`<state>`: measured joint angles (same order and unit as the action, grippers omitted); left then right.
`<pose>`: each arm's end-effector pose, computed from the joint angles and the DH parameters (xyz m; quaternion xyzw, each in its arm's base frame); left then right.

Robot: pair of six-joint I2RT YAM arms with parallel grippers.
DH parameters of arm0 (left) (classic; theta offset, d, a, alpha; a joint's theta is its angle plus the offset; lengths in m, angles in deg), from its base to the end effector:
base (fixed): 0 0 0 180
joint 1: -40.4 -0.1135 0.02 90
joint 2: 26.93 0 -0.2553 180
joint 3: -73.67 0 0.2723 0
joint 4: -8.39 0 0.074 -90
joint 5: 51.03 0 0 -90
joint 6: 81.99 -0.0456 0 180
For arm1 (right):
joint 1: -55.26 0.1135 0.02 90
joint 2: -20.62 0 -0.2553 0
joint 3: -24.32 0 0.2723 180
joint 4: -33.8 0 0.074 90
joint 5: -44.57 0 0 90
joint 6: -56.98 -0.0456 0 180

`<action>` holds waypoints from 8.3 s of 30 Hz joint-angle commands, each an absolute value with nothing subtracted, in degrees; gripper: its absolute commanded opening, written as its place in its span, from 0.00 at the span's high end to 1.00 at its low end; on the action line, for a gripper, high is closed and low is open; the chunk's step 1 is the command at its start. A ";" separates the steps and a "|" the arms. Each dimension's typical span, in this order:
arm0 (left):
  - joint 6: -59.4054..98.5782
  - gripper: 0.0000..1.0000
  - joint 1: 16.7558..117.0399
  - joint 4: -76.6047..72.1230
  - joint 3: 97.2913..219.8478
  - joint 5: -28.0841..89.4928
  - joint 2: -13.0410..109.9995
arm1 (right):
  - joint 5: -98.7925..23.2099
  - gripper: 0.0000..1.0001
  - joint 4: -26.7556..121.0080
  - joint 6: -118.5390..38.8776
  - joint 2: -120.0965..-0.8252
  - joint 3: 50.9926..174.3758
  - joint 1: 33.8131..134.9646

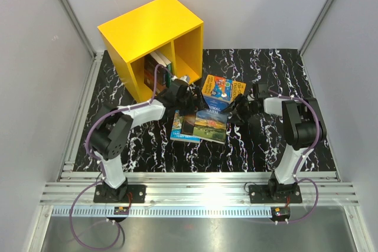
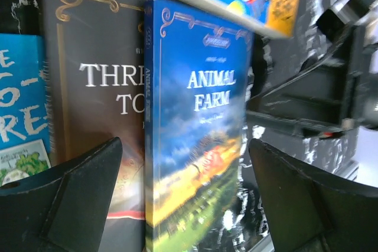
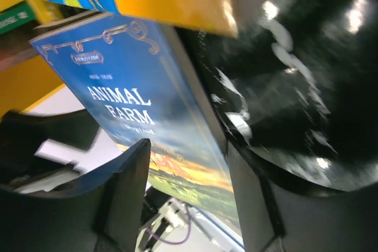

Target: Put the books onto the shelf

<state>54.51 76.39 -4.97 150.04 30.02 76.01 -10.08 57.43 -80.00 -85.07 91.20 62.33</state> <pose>0.3292 -0.2478 0.1641 -0.0499 0.9025 -0.3313 0.2706 0.3467 0.0696 0.0901 0.2478 0.8945 0.3658 0.0682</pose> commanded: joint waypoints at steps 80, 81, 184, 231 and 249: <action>-35.95 1.00 87.69 91.10 136.50 111.57 72.04 | -24.25 0.47 91.88 -66.85 -48.11 80.64 65.55; -35.07 1.00 87.07 91.10 136.06 111.13 71.69 | -24.77 0.47 91.97 -66.85 -48.28 80.73 65.63; 30.32 0.01 75.02 26.17 156.00 49.51 59.58 | -14.58 0.47 79.40 -76.70 -38.26 75.01 65.55; 35.87 1.00 64.40 0.76 148.01 47.31 57.19 | -15.63 0.64 92.41 -68.17 -57.16 109.21 65.55; 32.52 0.95 52.44 -5.74 146.25 53.30 50.51 | -12.21 0.34 84.60 -70.80 -64.80 105.79 65.55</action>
<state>30.60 55.43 -2.98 144.81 48.22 52.25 -14.21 89.05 -69.88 -63.08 107.59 65.13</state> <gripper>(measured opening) 0.034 0.597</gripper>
